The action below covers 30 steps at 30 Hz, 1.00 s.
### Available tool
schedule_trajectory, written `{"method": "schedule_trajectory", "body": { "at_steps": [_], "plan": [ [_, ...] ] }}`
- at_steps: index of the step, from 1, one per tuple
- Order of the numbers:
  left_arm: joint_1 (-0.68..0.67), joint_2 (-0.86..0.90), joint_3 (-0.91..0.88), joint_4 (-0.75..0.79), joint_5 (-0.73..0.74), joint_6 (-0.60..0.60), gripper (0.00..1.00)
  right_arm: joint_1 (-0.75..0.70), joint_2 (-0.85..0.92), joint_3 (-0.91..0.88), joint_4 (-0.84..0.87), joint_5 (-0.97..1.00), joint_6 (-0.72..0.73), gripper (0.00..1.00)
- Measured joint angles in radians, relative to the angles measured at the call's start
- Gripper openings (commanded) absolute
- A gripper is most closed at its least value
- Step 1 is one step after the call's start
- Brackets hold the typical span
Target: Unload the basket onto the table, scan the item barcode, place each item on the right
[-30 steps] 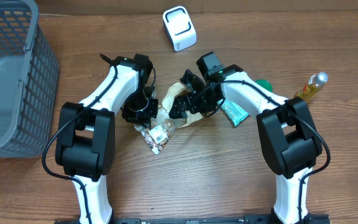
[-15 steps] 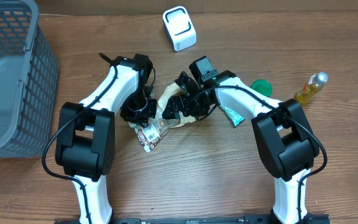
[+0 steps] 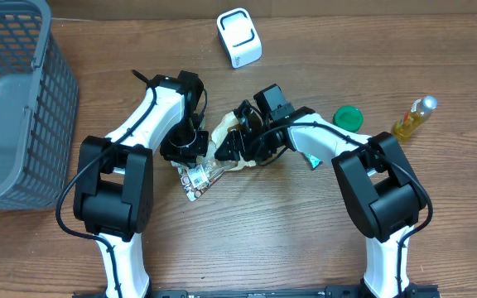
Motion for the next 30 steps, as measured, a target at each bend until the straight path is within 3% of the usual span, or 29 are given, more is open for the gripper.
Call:
{"method": "schedule_trajectory", "body": {
  "at_steps": [4,8,10,24,30],
  "plan": [
    [0.0,0.0,0.0,0.003,-0.006,0.0,0.05,0.0,0.011,-0.015,0.035,-0.061,0.01,0.55],
    [0.0,0.0,0.0,0.005,-0.008,0.0,0.05,0.0,0.023,-0.022,0.048,-0.098,0.018,0.32],
    [0.0,0.0,0.0,0.006,-0.01,0.0,0.05,0.0,0.028,-0.026,0.048,-0.103,0.016,0.29],
    [0.016,0.0,0.026,-0.006,-0.01,0.004,0.08,-0.021,0.036,-0.028,0.045,-0.144,0.023,0.3],
    [0.098,-0.045,0.157,-0.002,-0.01,0.003,0.19,-0.034,0.036,-0.018,0.031,-0.158,-0.001,0.26]
  ]
}}
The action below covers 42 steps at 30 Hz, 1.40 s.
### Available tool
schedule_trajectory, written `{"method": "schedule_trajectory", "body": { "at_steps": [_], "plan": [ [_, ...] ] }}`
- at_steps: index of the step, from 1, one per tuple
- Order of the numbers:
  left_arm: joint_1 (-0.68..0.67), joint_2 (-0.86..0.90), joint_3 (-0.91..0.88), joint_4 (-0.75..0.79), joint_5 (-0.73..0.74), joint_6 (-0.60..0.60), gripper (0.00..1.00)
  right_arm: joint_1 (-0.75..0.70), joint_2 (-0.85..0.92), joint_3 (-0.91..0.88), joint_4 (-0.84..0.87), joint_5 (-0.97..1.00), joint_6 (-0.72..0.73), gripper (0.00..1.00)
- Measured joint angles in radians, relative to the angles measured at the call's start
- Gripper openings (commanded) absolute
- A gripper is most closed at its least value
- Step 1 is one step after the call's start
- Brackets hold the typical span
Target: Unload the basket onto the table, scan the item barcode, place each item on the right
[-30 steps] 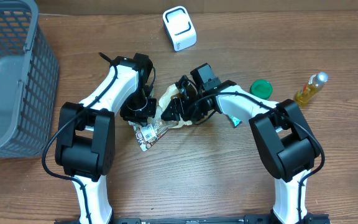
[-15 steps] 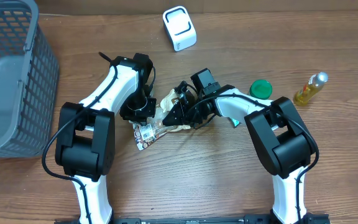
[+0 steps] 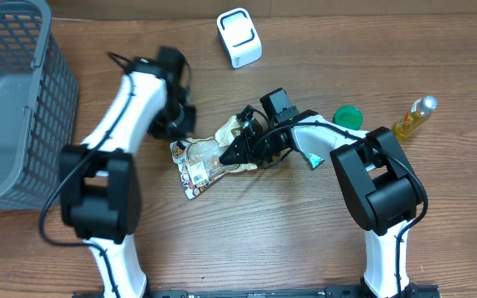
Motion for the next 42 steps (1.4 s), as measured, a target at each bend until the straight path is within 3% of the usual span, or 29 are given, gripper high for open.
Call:
{"method": "schedule_trajectory", "body": {
  "at_steps": [1,4,5,16,28,36,42],
  "plan": [
    [0.019,-0.016,0.02,0.009,0.0,0.0,0.28,0.0,-0.001,0.005,0.0,0.0,-0.014,0.25],
    [0.08,-0.067,0.066,0.052,0.0,0.002,0.96,0.0,-0.02,0.007,-0.003,0.006,-0.052,0.23],
    [0.099,-0.079,0.074,0.067,-0.001,0.005,1.0,0.0,-0.032,0.007,-0.006,0.014,-0.063,0.23],
    [0.157,-0.09,0.077,0.069,-0.003,0.003,0.99,0.0,-0.241,0.017,-0.071,0.192,-0.191,0.23],
    [0.157,-0.09,0.077,0.069,-0.003,0.003,1.0,0.0,-0.243,0.019,-0.285,0.257,-0.287,0.23],
    [0.157,-0.09,0.077,0.069,-0.004,0.003,1.0,0.0,-0.243,0.028,-0.367,0.41,-0.354,0.23],
    [0.157,-0.09,0.077,0.069,-0.004,0.003,1.0,0.0,-0.243,0.179,-0.526,0.549,-0.391,0.24]
  ]
}}
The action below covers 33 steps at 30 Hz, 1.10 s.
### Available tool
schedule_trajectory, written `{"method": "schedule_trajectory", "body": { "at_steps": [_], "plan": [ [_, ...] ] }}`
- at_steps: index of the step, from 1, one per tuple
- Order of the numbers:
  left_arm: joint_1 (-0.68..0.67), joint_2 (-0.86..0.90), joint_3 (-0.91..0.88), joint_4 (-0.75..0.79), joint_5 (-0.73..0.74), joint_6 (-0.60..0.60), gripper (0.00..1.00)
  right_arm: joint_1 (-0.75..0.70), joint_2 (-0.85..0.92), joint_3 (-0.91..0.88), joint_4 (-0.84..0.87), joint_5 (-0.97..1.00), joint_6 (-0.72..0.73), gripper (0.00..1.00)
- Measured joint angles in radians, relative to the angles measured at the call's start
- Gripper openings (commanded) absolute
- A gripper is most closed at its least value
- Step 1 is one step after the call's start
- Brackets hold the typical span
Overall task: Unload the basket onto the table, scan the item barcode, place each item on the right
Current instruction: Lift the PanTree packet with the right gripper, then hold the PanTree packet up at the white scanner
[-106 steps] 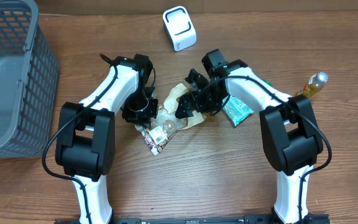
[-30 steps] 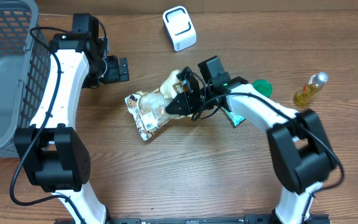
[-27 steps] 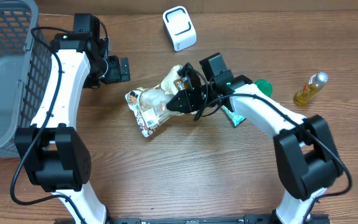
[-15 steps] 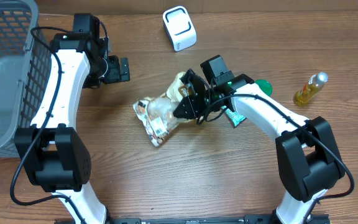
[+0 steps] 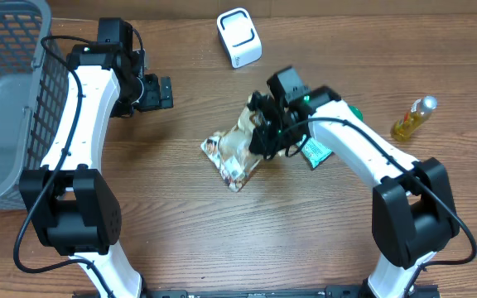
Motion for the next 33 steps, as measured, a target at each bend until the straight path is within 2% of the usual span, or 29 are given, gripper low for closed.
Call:
{"method": "schedule_trajectory", "body": {
  "at_steps": [4,10,12,16,19,23,33],
  "plan": [
    [0.0,0.0,0.0,0.0,0.0,0.0,0.99,0.0,0.0,0.185,-0.103,0.067,-0.043,0.24],
    [0.0,0.0,0.0,0.0,0.0,0.0,1.0,0.0,0.0,0.422,-0.121,0.22,-0.093,0.24],
    [0.0,0.0,0.0,0.0,0.0,0.0,1.0,0.0,0.0,0.471,-0.088,0.277,-0.129,0.28],
    [0.0,0.0,0.0,0.0,0.0,0.0,1.0,0.0,-0.001,0.499,0.014,0.374,-0.243,0.27],
    [0.0,0.0,0.0,0.0,0.0,0.0,0.99,0.001,0.001,0.499,0.109,0.437,-0.345,0.22],
    [0.0,0.0,0.0,0.0,0.0,0.0,1.0,0.001,0.007,0.499,0.246,0.517,-0.408,0.19],
    [0.0,0.0,0.0,0.001,0.0,0.0,1.0,0.002,0.148,0.499,0.526,0.631,-0.652,0.17]
  ]
}}
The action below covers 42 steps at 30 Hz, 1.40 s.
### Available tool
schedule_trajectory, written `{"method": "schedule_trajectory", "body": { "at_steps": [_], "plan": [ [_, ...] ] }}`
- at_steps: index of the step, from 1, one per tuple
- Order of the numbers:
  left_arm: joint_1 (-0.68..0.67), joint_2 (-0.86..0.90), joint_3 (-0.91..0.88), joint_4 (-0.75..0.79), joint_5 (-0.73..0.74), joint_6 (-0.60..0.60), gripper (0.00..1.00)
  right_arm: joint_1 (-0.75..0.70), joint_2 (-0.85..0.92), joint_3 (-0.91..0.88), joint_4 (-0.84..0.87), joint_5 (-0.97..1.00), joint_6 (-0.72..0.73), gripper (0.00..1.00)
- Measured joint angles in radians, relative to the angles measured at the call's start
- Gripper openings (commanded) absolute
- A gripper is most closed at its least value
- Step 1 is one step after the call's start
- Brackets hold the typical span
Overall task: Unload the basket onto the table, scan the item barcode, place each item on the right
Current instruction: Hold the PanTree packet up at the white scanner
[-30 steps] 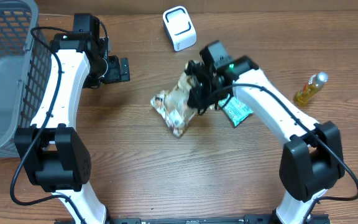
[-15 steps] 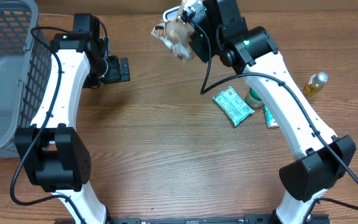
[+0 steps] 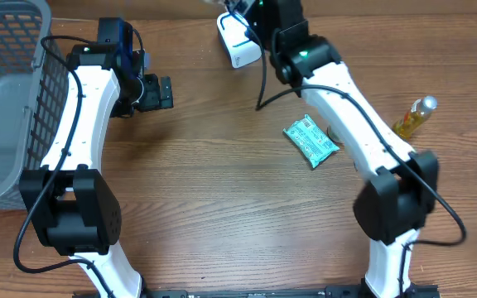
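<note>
The white barcode scanner stands at the back of the table. My right gripper hangs right above it at the frame's top edge, partly cut off. The crinkled snack bag is nowhere on the table; only a pale sliver shows beside the right fingers, so the gripper looks shut on the bag. My left gripper is off to the left near the basket, open and holding nothing.
A green foil packet lies on the wood right of centre, under the right arm. A small oil bottle lies at the far right. A grey mesh basket fills the left edge.
My right gripper has gone from mid-table to the back edge over the scanner, taking the snack bag with it. The green packet is now fully uncovered. The left arm has not moved.
Both grippers were at the snack bag in the middle of the table. Then the left one was drawn back while the right kept hold. Later the left stood open by the basket and the right held the bag up. Now the bag is over the scanner.
</note>
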Motion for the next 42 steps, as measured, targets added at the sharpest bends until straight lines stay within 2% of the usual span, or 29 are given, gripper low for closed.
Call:
{"method": "schedule_trajectory", "body": {
  "at_steps": [6,11,14,20,34,42],
  "plan": [
    [0.0,0.0,0.0,0.001,0.0,0.0,1.0,0.0,0.109,-0.001,0.259,0.085,-0.076,0.16],
    [0.0,0.0,0.0,0.001,0.0,0.0,1.0,0.0,0.159,-0.001,0.386,0.106,-0.127,0.15],
    [0.0,0.0,0.0,0.002,0.0,0.0,0.99,0.0,0.197,-0.001,0.457,0.116,-0.157,0.19],
    [0.0,0.0,0.0,0.001,0.0,0.0,1.0,0.0,0.277,-0.001,0.561,0.135,-0.18,0.17],
    [0.0,0.0,0.0,0.002,0.0,0.0,1.0,0.029,0.311,-0.001,0.514,0.084,-0.151,0.15],
    [0.0,0.0,0.0,0.002,0.0,0.0,1.0,0.039,0.311,-0.001,0.404,0.056,-0.106,0.15]
  ]
}}
